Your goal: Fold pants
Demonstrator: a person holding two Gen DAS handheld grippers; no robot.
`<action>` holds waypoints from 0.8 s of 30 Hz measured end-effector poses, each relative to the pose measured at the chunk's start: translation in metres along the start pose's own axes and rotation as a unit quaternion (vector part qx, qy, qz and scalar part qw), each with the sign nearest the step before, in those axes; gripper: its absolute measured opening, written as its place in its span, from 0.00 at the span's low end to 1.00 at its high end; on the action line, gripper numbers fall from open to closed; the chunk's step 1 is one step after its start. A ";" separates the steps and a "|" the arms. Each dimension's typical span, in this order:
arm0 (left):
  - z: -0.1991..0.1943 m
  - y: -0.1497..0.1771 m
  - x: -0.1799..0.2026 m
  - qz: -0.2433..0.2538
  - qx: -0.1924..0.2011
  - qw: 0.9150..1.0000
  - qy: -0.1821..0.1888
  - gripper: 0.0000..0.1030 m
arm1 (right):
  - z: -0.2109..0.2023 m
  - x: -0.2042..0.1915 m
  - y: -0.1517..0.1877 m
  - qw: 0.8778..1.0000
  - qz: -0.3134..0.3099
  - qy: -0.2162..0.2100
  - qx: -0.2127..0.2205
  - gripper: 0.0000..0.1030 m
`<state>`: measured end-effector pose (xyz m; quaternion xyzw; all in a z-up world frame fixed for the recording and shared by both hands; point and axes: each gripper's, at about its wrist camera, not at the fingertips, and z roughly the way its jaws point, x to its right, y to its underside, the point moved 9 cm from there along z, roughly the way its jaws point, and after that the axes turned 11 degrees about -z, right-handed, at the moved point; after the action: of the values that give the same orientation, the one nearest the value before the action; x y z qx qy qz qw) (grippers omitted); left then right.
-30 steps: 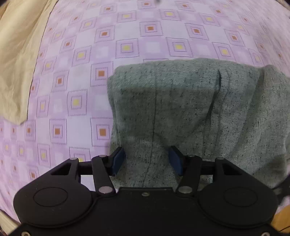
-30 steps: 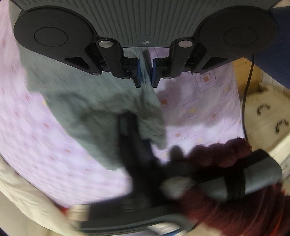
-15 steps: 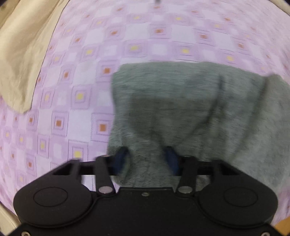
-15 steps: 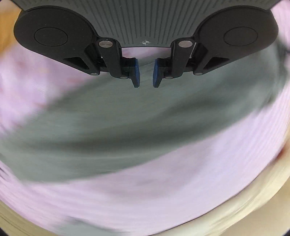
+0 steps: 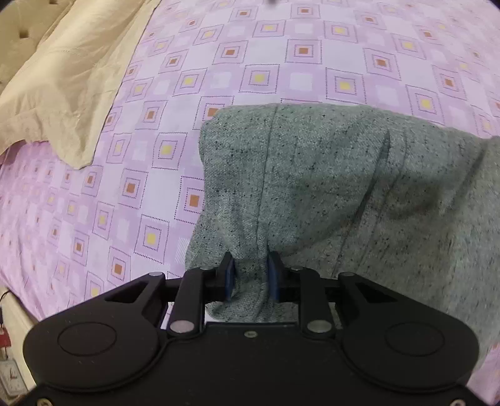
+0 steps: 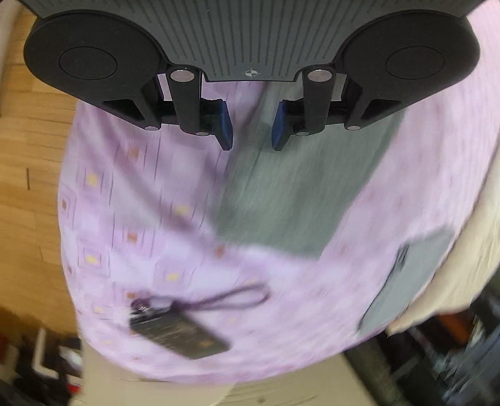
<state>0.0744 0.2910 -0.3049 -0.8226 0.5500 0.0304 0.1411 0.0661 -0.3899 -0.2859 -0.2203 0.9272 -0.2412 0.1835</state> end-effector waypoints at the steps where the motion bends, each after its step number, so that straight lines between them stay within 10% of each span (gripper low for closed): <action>1: 0.001 -0.001 0.003 -0.004 -0.001 1.000 -0.003 0.31 | 0.006 0.005 -0.006 1.000 0.013 -0.005 0.002 0.27; 8: -0.008 -0.003 0.006 -0.028 -0.012 0.999 -0.013 0.32 | 0.035 0.006 -0.024 0.998 0.043 -0.017 -0.031 0.27; 9: -0.007 -0.003 0.005 -0.030 -0.013 0.999 -0.012 0.32 | 0.033 -0.003 -0.028 0.999 0.017 -0.024 -0.045 0.10; 13: -0.005 0.001 0.000 -0.038 -0.012 0.999 -0.008 0.33 | 0.014 -0.023 -0.048 0.982 -0.183 0.032 -0.031 0.09; 16: -0.004 0.002 0.002 -0.028 -0.005 0.999 -0.021 0.34 | 0.037 -0.006 -0.034 0.975 -0.198 0.066 -0.082 0.12; 24: -0.061 -0.014 0.005 -0.003 0.048 0.999 0.006 0.31 | -0.027 -0.057 -0.045 0.956 -0.285 0.071 0.029 0.22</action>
<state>0.0833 0.2753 -0.2448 -0.8169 0.5489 -0.0019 0.1772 0.1163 -0.3873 -0.2264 -0.4524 0.8291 -0.3251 0.0476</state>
